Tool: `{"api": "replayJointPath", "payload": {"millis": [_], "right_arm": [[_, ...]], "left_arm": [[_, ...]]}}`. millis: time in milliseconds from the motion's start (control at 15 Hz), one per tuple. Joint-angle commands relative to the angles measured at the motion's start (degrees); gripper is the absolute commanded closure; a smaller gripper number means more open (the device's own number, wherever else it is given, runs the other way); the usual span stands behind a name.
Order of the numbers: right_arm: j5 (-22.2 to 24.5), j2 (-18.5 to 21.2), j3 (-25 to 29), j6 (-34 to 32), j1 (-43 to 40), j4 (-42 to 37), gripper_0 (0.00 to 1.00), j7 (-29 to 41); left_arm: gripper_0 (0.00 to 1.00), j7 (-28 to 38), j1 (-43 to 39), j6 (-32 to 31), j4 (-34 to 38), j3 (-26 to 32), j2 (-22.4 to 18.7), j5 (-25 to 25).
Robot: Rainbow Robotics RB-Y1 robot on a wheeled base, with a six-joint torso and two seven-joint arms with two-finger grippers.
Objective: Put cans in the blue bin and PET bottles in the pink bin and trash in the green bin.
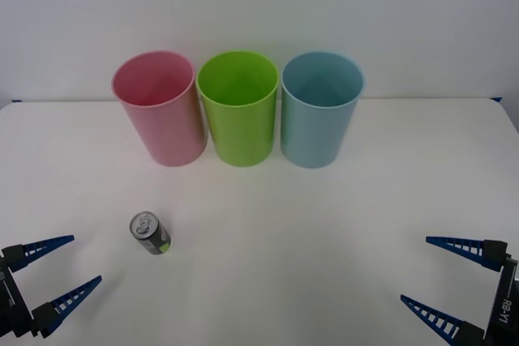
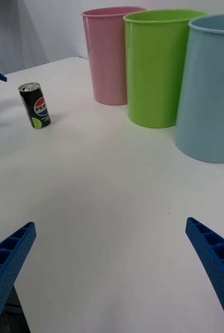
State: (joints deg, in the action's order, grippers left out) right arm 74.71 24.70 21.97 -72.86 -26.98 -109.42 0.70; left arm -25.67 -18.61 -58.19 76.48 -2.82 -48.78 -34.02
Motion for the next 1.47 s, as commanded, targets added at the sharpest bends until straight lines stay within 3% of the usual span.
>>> {"api": "replayJointPath", "payload": {"millis": [67,467,1467], "right_arm": [[0.0,0.0,0.0,0.0,0.0,0.0,0.00,0.0],[0.0,0.0,0.0,0.0,0.0,0.0,0.00,0.0],[0.0,0.0,0.0,0.0,0.0,0.0,0.00,0.0]], "left_arm": [[0.00,0.3,5.0,0.2,-3.9,-4.1,0.0,-0.1],[0.00,0.3,12.0,2.9,-6.5,-10.8,1.0,0.3],[0.00,1.2,17.3,6.9,-6.5,-10.8,7.8,-9.2]]}}
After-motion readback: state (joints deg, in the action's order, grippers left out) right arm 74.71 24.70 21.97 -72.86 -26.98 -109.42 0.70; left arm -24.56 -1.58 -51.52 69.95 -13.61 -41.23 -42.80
